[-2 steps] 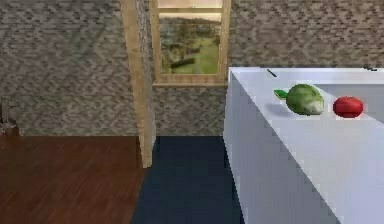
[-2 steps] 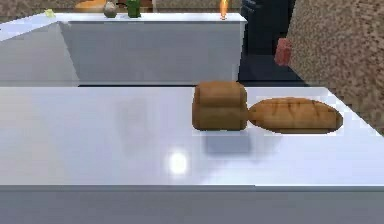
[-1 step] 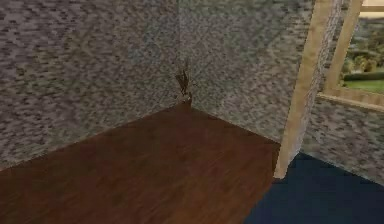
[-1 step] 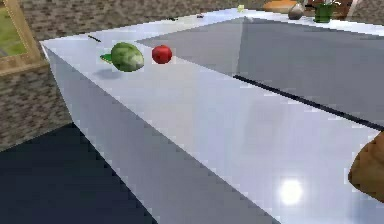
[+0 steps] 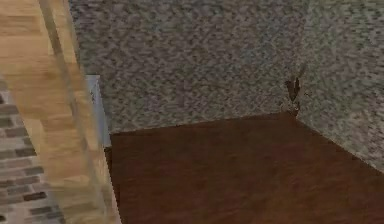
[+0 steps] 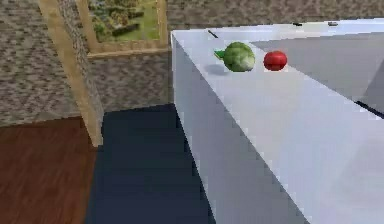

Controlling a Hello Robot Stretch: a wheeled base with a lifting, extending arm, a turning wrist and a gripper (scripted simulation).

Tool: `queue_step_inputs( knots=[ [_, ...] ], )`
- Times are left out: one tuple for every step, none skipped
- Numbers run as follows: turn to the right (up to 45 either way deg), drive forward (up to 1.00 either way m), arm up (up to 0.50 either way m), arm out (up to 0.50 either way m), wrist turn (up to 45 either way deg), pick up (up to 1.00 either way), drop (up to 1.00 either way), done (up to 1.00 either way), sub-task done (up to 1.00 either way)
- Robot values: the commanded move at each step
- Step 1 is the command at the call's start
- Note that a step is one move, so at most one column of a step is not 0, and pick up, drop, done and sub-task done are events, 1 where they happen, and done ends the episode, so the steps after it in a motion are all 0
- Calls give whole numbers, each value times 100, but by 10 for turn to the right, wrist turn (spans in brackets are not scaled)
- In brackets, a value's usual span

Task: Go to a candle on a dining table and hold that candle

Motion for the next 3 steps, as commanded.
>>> queue_step_inputs(
  knots=[
    [0, 95, 0, 0, 0, 0, 0, 0, 0],
    [-450, 0, 0, 0, 0, 0, 0, 0, 0],
    [-450, 0, 0, 0, 0, 0, 0, 0, 0]
  ],
)
